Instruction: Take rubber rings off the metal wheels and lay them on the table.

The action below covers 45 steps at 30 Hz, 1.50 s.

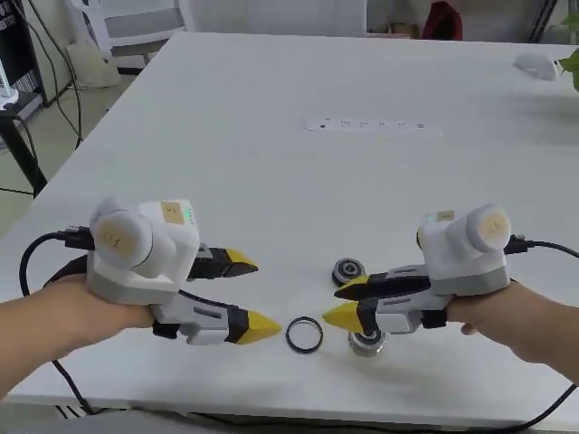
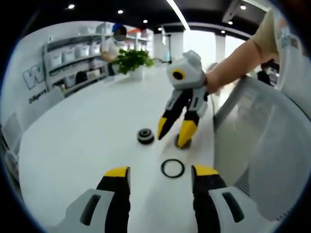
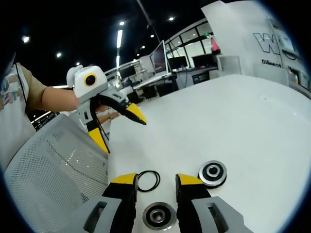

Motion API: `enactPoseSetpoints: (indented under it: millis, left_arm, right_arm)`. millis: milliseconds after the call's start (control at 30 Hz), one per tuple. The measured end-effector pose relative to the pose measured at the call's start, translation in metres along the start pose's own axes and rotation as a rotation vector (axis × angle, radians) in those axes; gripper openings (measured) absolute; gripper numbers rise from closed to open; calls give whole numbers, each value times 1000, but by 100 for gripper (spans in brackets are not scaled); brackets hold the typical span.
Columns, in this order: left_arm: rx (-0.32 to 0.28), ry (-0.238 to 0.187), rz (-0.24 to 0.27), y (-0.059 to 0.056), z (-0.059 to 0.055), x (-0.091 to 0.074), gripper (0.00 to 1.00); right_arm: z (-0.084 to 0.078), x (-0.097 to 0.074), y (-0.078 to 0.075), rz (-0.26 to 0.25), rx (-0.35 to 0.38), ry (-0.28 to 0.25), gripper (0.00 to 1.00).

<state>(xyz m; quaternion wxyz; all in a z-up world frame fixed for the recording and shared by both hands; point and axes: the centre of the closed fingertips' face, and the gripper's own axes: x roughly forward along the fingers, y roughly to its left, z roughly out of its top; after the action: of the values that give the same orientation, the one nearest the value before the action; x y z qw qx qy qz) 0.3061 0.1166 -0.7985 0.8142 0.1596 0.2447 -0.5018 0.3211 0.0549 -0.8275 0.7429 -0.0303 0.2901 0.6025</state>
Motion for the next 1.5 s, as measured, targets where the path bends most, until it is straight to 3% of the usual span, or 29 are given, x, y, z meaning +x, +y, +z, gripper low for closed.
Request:
enactPoseSetpoints:
  millis: [200,700,1133,1500]
  left_arm:
    - [-1,-5,-6,3,5,5,52]
    - [-18,-15,-10,18,16,23,53]
    - [-10,-14,-22,29,27,42,52]
    - [-9,-9,-40,30,31,60,51]
  right_arm:
    - [5,-11,-8,-29,-2,-37,36]
    - [9,-27,-29,-110,-38,-67,48]
    - [5,-31,-46,-149,-46,-63,51]
    - [-2,-28,-59,-169,-51,-52,49]
